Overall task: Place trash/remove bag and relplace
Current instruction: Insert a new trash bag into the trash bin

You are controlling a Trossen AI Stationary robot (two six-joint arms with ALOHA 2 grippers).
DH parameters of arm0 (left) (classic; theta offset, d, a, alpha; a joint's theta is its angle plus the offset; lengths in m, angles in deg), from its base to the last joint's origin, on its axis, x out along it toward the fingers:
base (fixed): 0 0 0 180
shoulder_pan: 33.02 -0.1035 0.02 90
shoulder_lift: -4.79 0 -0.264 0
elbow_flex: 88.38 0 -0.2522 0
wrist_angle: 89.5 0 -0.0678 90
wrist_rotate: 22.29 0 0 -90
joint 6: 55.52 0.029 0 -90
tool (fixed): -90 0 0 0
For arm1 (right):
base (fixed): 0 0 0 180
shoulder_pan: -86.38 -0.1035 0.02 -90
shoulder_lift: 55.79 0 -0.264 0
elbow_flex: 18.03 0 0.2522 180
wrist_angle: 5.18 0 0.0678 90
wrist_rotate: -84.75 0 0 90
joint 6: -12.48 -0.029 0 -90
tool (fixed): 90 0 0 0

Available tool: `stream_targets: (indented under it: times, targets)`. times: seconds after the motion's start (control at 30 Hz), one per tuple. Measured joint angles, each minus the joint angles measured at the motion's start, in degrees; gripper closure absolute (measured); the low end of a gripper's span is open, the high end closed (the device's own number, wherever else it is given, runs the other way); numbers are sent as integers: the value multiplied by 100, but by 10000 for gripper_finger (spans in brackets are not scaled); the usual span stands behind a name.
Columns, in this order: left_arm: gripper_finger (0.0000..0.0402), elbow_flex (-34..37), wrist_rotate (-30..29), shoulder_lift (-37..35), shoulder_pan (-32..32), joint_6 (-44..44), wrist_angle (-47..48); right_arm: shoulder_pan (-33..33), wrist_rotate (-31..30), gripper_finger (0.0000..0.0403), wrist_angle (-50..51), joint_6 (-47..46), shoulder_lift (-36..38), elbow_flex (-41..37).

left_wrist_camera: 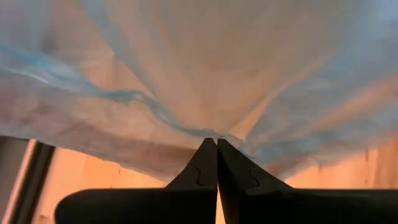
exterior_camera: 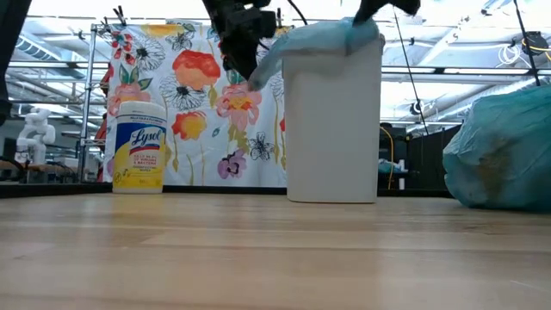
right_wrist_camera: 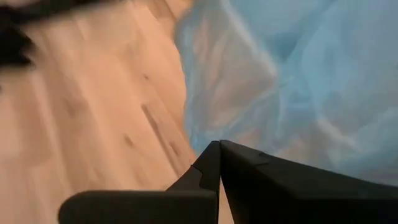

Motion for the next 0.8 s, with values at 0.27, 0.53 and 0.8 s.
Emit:
stream_targets:
  times: [0.27,0.53,0.8]
  targets:
    - [401,-2,22,-706,0,288,-73,-203,-225,403,-9,-541,380,517]
    - [401,-6,312,-981,-7,302,-266,-200,-568,403,94,-936,789,536]
    - [401,1074,918,-1639,-414,160,-1229,-45,-495,403,522,-1023,1644,487]
